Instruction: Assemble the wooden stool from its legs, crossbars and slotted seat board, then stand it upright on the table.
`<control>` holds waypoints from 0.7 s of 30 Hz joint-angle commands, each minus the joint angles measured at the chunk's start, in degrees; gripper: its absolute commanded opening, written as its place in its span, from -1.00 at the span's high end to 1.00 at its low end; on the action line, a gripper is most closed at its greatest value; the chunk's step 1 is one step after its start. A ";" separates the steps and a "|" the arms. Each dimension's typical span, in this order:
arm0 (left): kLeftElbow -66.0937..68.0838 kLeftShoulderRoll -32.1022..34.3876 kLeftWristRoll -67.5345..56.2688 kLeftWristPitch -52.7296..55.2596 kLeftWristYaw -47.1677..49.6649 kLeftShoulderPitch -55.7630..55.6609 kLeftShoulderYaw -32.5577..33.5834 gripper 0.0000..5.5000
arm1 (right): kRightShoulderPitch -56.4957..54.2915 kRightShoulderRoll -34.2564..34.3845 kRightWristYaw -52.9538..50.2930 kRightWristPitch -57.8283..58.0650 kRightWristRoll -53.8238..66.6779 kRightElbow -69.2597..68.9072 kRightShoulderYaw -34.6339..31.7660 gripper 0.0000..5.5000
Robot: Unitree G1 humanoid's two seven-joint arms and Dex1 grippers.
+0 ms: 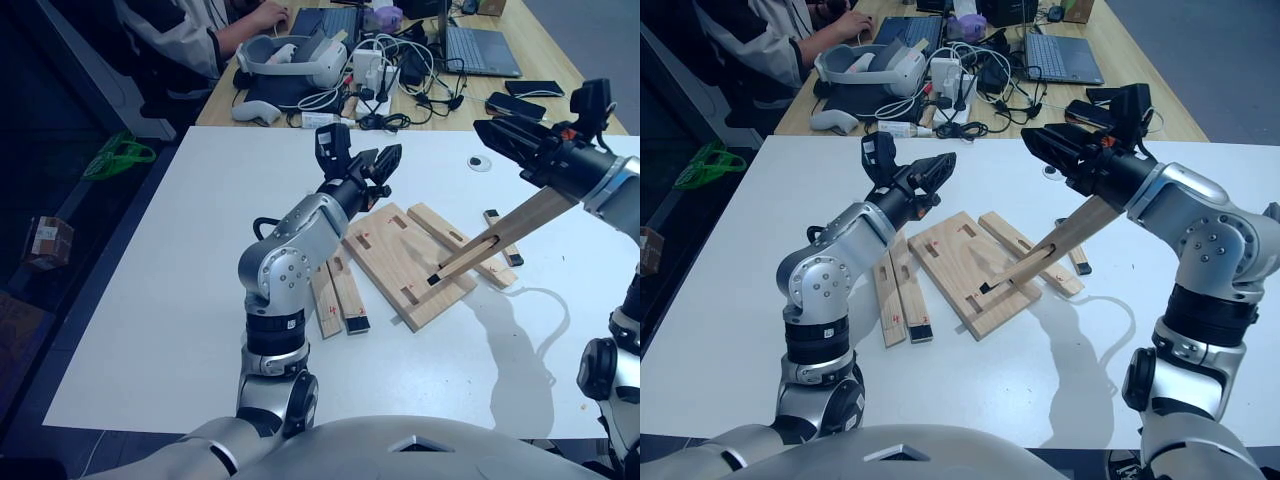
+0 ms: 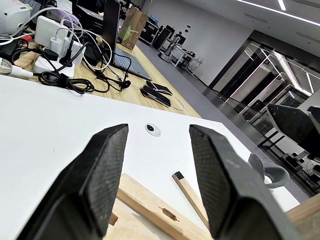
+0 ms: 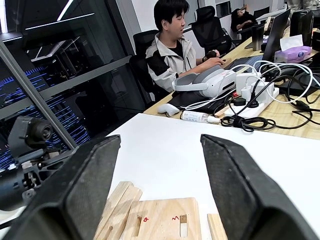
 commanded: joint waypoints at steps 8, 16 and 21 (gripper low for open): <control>-0.59 0.27 0.60 0.37 0.06 0.73 -0.04 0.18 | -13.30 -0.11 -8.03 3.42 9.77 9.88 -12.43 -0.09; -1.43 0.65 0.44 0.82 0.01 1.28 -0.05 0.18 | -5.69 -4.73 -6.44 12.36 18.76 3.17 -15.39 -0.09; -1.83 0.45 0.50 0.81 0.30 1.70 0.02 0.18 | -8.13 -4.12 -10.12 12.99 27.49 1.65 -17.13 -0.09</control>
